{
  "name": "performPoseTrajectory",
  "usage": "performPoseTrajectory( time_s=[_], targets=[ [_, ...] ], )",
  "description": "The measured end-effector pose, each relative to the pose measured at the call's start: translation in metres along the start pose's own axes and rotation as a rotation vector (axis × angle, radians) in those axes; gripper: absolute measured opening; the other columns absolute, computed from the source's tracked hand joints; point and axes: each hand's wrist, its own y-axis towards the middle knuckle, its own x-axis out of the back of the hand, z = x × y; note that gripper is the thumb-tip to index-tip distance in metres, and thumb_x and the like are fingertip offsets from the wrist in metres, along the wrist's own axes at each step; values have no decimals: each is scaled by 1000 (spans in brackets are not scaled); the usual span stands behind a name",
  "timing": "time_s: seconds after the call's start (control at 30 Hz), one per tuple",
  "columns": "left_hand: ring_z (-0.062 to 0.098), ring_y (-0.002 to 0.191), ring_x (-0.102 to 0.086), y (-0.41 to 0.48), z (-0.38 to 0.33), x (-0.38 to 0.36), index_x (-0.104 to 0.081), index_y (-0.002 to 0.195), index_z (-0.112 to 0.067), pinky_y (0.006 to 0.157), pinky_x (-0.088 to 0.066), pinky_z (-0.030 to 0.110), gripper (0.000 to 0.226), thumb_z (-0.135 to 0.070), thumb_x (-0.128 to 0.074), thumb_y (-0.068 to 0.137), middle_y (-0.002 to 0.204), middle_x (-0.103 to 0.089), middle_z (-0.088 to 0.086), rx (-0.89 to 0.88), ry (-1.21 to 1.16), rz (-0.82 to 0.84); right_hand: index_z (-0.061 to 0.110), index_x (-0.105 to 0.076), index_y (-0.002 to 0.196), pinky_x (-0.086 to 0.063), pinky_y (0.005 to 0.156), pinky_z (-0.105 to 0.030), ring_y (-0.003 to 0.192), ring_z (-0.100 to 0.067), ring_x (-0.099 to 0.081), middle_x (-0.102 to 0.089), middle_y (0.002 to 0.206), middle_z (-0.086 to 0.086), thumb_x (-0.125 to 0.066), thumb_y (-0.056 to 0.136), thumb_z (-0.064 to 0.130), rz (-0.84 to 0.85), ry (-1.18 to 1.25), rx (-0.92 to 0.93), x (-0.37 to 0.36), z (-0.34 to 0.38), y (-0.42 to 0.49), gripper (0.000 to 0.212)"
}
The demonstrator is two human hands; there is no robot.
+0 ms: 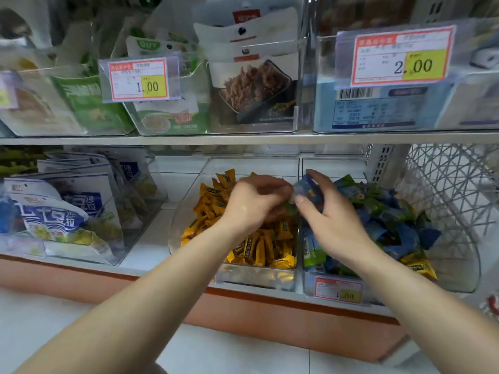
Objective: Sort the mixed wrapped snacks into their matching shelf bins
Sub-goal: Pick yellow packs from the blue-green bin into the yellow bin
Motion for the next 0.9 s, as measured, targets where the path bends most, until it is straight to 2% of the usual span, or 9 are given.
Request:
performPoseTrajectory(
  time_s=[0.1,0.17,0.23,0.3,0.37,0.43,0.6,0.77,0.9],
  targets=[
    [16,80,-73,2,7,-7,-74,92,-30,63,-58,31,12,-20,-68,93,86,-76,-3,-3,91,70,40,-57,107,-46,72,-23,90,-9,-60,-64,100,14,-61,93,28,-148,52,28,17,-9,4,19],
    [18,90,-70,16,20,-2,-74,99,-27,80,-59,36,10,-25,-65,94,95,-75,-2,14,310,1,33,-61,109,-41,70,-27,89,-12,-59,-63,103,6,-62,94,22,-265,-122,87,35,-22,6,20],
    [16,98,-67,35,34,4,-70,111,-24,87,-56,34,18,-28,-61,97,108,-72,-2,62,577,-58,25,-66,118,-40,74,-26,96,-19,-59,-62,112,-1,-60,95,18,-311,-411,132,52,-38,7,24],
    [16,106,-63,55,46,4,-65,121,-22,92,-53,33,25,-27,-58,97,118,-68,-1,61,702,-52,24,-65,127,-44,85,-31,115,-26,-58,-61,130,0,-55,99,29,-153,-636,76,58,-51,9,30],
    [17,116,-59,78,55,-1,-62,126,-22,98,-48,32,30,-27,-58,97,127,-64,-1,13,745,-14,30,-53,141,-35,106,-38,137,-25,-42,-44,152,5,-41,101,51,71,-754,-53,53,-57,11,47],
    [18,118,-57,99,62,-10,-61,128,-23,100,-47,34,32,-29,-59,97,131,-63,0,-1,782,42,31,-44,147,-26,116,-41,145,-23,-29,-32,159,6,-31,100,58,144,-754,-128,46,-57,15,56],
    [26,123,-53,130,82,-21,-52,137,-26,99,-42,39,46,-45,-58,95,135,-58,4,-2,1052,322,26,-41,146,-34,111,-42,140,-27,-32,-35,155,3,-38,97,53,129,-772,-115,39,-63,17,56],
    [29,118,-54,133,94,-17,-49,138,-40,99,-40,45,60,-74,-37,90,132,-59,6,35,1312,383,26,-40,143,-36,107,-45,137,-28,-34,-34,151,5,-40,95,53,145,-797,-104,38,-66,17,55],
    [30,115,-54,134,91,-20,-51,134,-37,100,-42,49,61,-73,-50,85,131,-51,7,61,1273,413,26,-39,143,-34,108,-47,137,-29,-33,-32,152,6,-40,94,54,150,-794,-106,38,-67,16,56]
  ],
)
